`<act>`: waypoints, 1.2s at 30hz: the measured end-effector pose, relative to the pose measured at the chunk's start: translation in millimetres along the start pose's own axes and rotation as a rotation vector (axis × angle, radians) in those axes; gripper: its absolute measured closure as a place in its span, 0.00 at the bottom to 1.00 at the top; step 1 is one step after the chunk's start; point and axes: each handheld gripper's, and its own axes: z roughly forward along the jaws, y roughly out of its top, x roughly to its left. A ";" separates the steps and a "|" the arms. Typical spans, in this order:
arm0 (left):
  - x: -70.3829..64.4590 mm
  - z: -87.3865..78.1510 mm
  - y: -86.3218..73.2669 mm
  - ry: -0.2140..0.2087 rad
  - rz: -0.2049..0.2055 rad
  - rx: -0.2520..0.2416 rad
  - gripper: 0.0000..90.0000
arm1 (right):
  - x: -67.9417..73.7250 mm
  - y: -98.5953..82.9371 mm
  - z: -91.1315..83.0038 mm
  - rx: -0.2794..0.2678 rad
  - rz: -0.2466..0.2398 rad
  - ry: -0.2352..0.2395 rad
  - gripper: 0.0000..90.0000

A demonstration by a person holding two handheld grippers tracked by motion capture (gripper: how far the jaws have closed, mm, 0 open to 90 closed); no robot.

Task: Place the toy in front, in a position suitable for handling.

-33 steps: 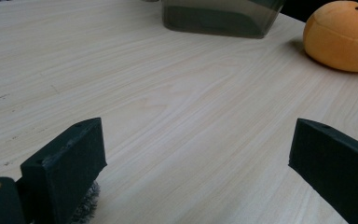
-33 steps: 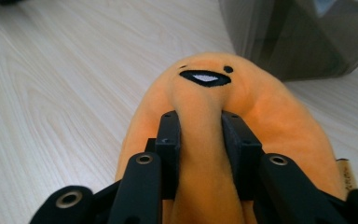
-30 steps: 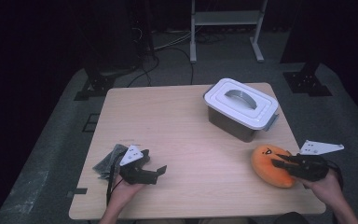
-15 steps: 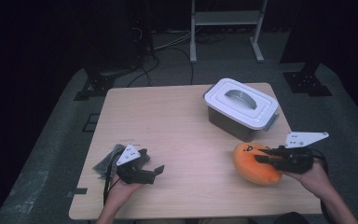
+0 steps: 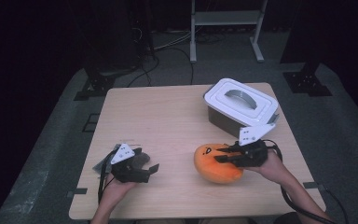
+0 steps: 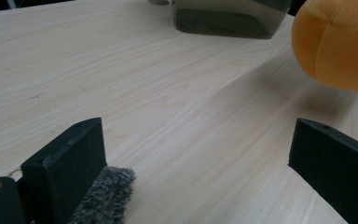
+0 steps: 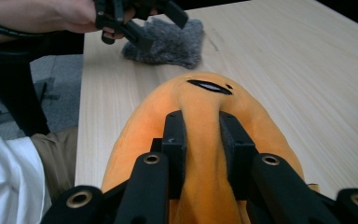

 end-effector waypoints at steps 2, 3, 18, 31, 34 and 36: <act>0.9 -0.8 0.0 0.001 0.001 0.003 0.03 | 0.4 1.6 5.5 0.005 -0.005 0.010 0.82; 2.1 -1.4 -0.5 0.002 -0.003 -0.001 0.03 | 0.9 4.3 17.6 0.017 -0.017 0.025 0.82; 9.0 -4.7 -2.4 0.006 -0.010 0.002 0.03 | 10.3 -12.1 68.5 0.043 -0.083 0.078 0.79; 12.3 -7.4 -1.4 0.036 0.031 0.022 0.05 | 9.0 -22.0 44.3 -0.024 -0.004 0.030 0.39; 17.3 -9.1 -1.4 0.004 0.035 0.046 0.07 | 7.1 -26.7 36.1 -0.030 0.012 0.021 0.37; 22.4 -8.9 -1.9 -0.032 0.021 0.085 0.12 | 5.4 -30.3 31.9 -0.023 0.026 0.011 0.35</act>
